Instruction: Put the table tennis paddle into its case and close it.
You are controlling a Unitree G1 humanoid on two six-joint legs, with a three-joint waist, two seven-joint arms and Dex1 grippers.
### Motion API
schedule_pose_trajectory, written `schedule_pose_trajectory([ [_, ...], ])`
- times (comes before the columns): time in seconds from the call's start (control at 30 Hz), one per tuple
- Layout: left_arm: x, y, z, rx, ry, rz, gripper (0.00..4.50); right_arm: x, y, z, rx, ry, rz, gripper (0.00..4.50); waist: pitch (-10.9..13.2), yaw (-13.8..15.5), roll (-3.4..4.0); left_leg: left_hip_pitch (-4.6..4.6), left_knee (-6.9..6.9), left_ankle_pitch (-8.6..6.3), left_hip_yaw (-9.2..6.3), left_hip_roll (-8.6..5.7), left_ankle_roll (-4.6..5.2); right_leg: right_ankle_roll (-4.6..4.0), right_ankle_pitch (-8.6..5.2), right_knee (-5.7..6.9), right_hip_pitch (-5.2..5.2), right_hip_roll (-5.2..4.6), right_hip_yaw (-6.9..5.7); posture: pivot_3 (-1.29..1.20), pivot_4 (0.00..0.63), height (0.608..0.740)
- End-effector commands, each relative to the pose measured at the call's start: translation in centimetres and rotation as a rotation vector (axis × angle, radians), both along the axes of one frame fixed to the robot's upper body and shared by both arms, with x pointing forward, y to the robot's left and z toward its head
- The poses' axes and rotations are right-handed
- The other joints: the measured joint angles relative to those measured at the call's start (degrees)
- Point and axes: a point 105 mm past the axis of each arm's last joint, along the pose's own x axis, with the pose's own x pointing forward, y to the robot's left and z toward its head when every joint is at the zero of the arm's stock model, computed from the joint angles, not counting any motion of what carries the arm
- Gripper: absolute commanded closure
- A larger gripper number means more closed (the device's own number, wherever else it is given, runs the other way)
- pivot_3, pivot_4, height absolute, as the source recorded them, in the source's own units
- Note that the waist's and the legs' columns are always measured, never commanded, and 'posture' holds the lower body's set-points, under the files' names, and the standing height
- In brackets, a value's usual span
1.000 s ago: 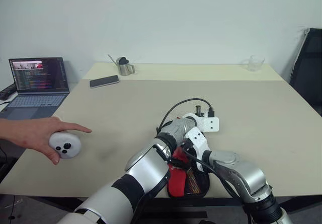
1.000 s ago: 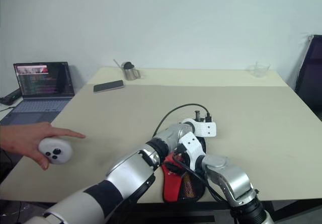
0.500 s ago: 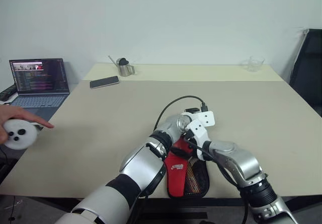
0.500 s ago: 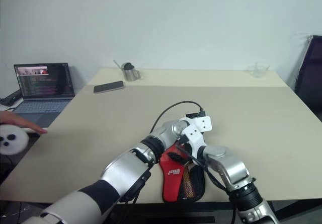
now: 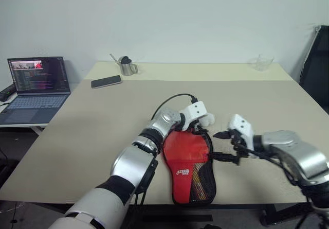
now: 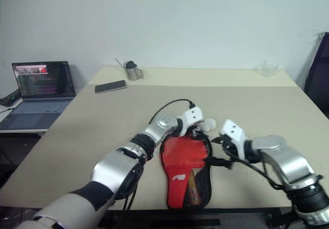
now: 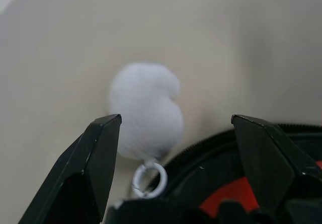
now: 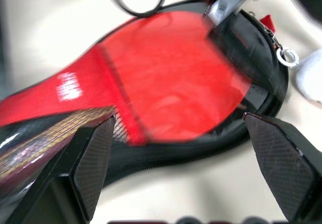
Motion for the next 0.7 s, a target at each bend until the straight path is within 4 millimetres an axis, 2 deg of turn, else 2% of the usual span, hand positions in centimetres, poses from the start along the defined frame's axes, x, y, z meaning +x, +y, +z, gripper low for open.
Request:
schedule_pose_trajectory([
  [0.03, -0.1, 0.8, 5.2, -0.069, -0.101, -0.100, 0.67, 0.2, -0.9, 2.5, 0.046, -0.063, 0.023, 0.00, 0.01, -0.01, -0.01, 0.01, 0.00, 0.00, -0.01, 0.01, 0.00, 0.00, 0.00, 0.00, 0.02, 0.00, 0.00, 0.00, 0.150, 0.740],
  [0.23, -1.8, 5.8, 9.7, -0.171, -0.050, -0.185, 0.67, 2.2, -2.2, 3.0, 0.041, -0.118, -0.033, 0.00, 0.11, -0.35, 0.06, 0.03, 0.01, 0.01, 0.05, 0.02, -0.01, -0.01, 0.00, 0.04, -0.02, -0.02, 0.09, 0.00, 0.150, 0.740],
  [0.27, -2.9, 7.1, 9.9, -0.166, -0.043, -0.205, 0.67, 3.0, -2.3, 3.4, 0.053, -0.147, -0.061, 0.00, 0.11, -0.39, 0.07, 0.01, 0.01, 0.01, 0.03, 0.02, -0.02, -0.01, 0.00, 0.04, -0.03, -0.04, 0.17, 0.00, 0.150, 0.740],
  [0.33, -4.4, 8.3, 9.9, -0.151, -0.030, -0.225, 0.67, 3.9, -2.3, 3.8, 0.068, -0.179, -0.089, 0.00, 0.13, -0.82, 0.09, 0.02, -0.01, 0.00, 0.04, 0.05, -0.04, -0.01, 0.00, 0.02, -0.04, -0.10, 0.30, 0.00, 0.150, 0.740],
  [0.4, -7.5, 9.0, 10.2, -0.198, 0.050, -0.265, 0.67, 6.1, -2.1, 4.9, 0.137, -0.277, -0.178, 0.00, 0.14, -0.91, 0.10, -0.01, 0.02, 0.00, -0.02, 0.06, -0.06, -0.02, 0.01, 0.00, -0.05, -0.14, 0.27, 0.00, 0.150, 0.740],
  [0.47, -9.7, 9.4, 9.2, -0.214, 0.124, -0.236, 0.67, 8.3, -1.6, 6.1, 0.253, -0.342, -0.296, 0.00, 0.15, -1.36, 0.09, -0.06, 0.07, 0.00, -0.02, 0.06, -0.08, -0.03, 0.01, 0.02, -0.08, -0.18, 0.28, 0.00, 0.150, 0.740],
  [0.5, -10.1, 9.6, 8.4, -0.219, 0.150, -0.187, 0.67, 9.2, -1.4, 6.5, 0.297, -0.358, -0.351, 0.00, 0.17, -1.42, 0.12, -0.05, 0.05, -0.01, -0.01, 0.08, -0.08, -0.04, 0.02, 0.06, -0.09, -0.20, 0.35, 0.00, 0.150, 0.740],
  [0.7, -9.5, 9.0, 5.9, -0.325, 0.176, 0.063, 0.67, 11.3, 0.0, 5.6, 0.338, -0.344, -0.447, 0.00, 0.17, -0.25, 0.14, -0.04, 0.09, 0.01, -0.06, 0.03, -0.10, -0.06, 0.03, 0.08, -0.08, -0.20, 0.27, 0.00, 0.150, 0.740],
])
